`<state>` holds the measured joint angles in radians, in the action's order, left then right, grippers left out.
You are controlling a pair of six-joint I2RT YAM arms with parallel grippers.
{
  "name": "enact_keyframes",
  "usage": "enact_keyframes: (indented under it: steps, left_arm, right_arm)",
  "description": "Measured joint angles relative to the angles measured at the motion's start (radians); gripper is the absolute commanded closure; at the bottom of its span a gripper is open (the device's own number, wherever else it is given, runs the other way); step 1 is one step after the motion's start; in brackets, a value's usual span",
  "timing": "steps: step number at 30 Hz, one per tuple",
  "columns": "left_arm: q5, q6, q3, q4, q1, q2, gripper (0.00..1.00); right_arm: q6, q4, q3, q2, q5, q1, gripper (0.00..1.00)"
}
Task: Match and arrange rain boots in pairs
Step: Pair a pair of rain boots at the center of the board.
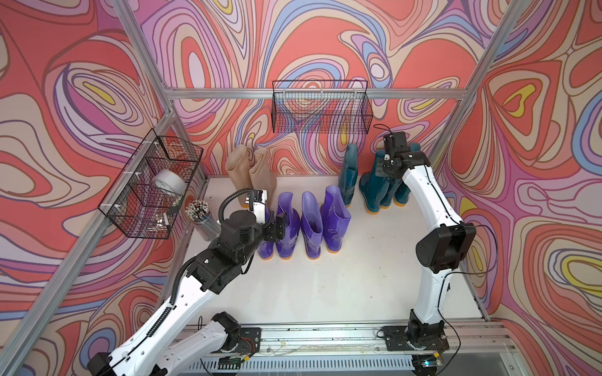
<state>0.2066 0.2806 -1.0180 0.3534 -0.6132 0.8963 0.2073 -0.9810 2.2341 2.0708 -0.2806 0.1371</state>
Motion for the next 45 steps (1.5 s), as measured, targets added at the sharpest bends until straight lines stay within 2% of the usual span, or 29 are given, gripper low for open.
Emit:
enact_keyframes:
  steps: [7, 20, 29, 45]
  left_arm:
    - [0.003, -0.003, 0.002, 0.0, 0.0, 0.001, 0.15]
    - [0.022, -0.019, 0.006, -0.007, 0.0, 0.002, 0.15]
    - [0.022, -0.022, 0.006, -0.007, 0.0, 0.001, 0.15]
    - [0.022, -0.022, 0.006, -0.007, 0.0, 0.001, 0.15]
  right_arm:
    - [0.057, 0.0, 0.107, 0.097, 0.021, -0.014, 1.0]
    - [0.239, 0.078, 0.122, 0.109, 0.163, -0.014, 1.0]
    - [0.233, 0.13, 0.082, 0.12, 0.216, -0.017, 1.0]
    - [0.167, 0.06, 0.074, 0.091, 0.259, -0.055, 1.0]
